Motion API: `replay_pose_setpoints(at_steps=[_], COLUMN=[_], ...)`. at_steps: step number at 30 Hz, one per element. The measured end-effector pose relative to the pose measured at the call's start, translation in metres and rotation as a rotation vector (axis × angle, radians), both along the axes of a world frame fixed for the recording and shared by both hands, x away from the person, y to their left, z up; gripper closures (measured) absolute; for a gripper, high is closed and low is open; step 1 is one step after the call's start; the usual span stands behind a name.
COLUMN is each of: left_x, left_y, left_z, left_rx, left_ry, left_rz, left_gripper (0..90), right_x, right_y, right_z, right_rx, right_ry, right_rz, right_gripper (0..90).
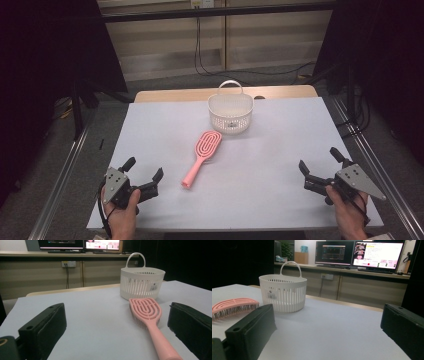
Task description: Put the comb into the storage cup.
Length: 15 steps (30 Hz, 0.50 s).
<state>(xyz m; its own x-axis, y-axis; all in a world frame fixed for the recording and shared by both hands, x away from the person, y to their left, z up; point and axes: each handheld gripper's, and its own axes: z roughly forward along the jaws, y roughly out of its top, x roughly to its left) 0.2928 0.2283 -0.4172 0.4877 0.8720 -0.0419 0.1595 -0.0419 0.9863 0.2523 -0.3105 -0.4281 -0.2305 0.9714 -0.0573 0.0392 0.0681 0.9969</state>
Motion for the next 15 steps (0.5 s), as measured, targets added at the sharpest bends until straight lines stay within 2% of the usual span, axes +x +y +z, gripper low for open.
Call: replay_pose_setpoints(at_steps=[15], left_x=[0.0026], left_y=[0.0003], left_z=[0.0012], left_rx=[0.009], left_ry=[0.013], left_rz=[-0.027], left_gripper=[1.9], right_x=[0.0009], right_y=[0.0018], right_z=[-0.0014], right_rx=[0.002], right_ry=[0.013], right_rz=[0.025], right_gripper=[0.0])
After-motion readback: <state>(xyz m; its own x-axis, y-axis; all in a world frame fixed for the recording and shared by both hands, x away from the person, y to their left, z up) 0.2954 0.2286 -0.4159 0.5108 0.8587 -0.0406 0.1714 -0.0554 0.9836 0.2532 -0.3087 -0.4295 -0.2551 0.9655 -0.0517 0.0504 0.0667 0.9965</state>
